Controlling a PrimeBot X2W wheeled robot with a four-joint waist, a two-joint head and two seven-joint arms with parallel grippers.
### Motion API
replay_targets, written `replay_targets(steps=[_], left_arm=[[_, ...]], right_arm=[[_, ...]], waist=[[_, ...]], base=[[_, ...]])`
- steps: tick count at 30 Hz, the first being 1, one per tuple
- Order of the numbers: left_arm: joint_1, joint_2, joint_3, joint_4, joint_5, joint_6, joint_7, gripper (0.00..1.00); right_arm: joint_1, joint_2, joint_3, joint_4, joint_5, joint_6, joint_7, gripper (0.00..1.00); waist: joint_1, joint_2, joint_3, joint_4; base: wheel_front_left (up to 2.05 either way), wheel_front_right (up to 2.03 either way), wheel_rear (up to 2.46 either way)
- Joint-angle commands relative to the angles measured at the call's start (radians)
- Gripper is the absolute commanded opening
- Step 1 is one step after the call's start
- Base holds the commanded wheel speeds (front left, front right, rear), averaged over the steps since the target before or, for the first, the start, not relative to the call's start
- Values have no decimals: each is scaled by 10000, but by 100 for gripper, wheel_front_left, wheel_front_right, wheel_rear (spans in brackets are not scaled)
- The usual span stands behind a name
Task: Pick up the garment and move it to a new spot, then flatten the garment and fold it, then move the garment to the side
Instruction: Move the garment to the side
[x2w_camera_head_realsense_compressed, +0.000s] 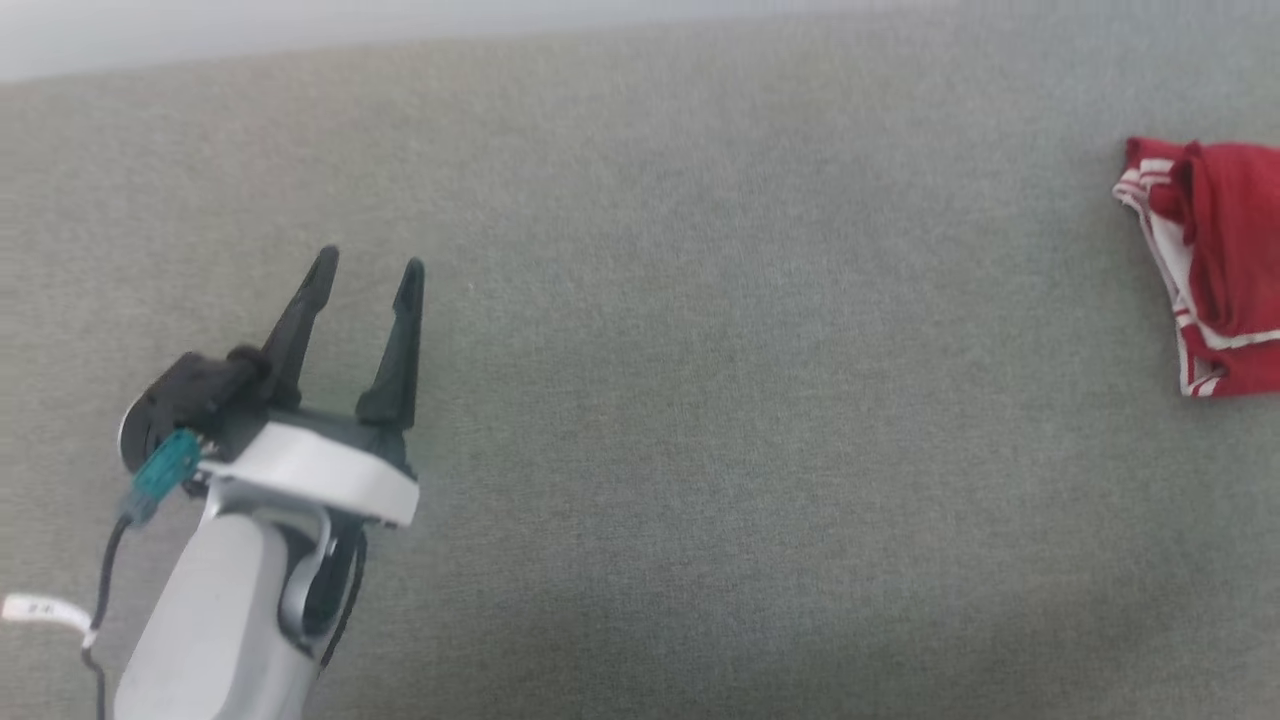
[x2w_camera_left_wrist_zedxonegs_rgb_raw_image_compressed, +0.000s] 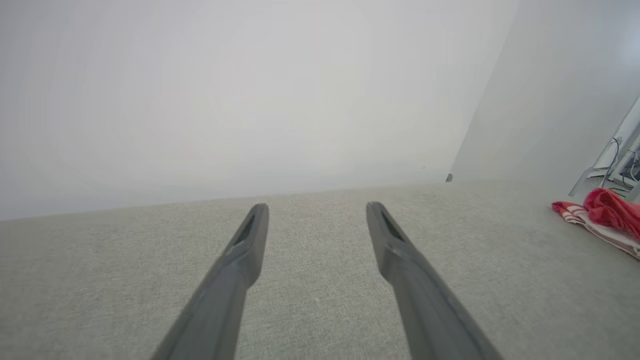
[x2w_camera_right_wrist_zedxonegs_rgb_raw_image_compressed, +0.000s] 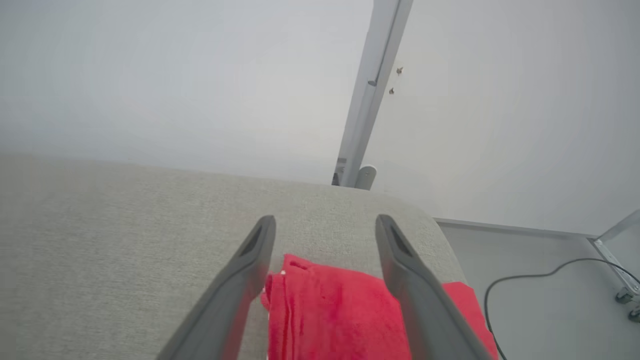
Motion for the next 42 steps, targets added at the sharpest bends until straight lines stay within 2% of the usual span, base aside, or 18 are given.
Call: replay_targets(steps=[1,7,19,27,42], left_arm=[[274,52,122,-111,13,30,8,100],[1305,183,654,-592,-109,89,8,100],[2864,303,1498,-1158,-236,23,8,100],[3603,348,2008,-1235,-245,-85,8,100],[4394,278,2683,-1159,-618,-248,8,100]], right_arm=[[263,123,-147,-154,-29,-16,-82,100],[1700,500,-1818,-1495,-1080,-16,-85,100],[5291,1930,-5210,-3825,-3840,-16,-89,100],[6869,2698,-6405,-4657,-4628,-16,-90,100],[8404,3528,-7551,-5322,-5166,-16,-89,100]], waist=[[0,0,-379,159],[0,0,-1088,365],[0,0,-2077,614],[0,0,-2467,608],[0,0,-2890,607]], base=[[0,0,0],[0,0,0],[0,0,0],[0,0,0],[0,0,0]])
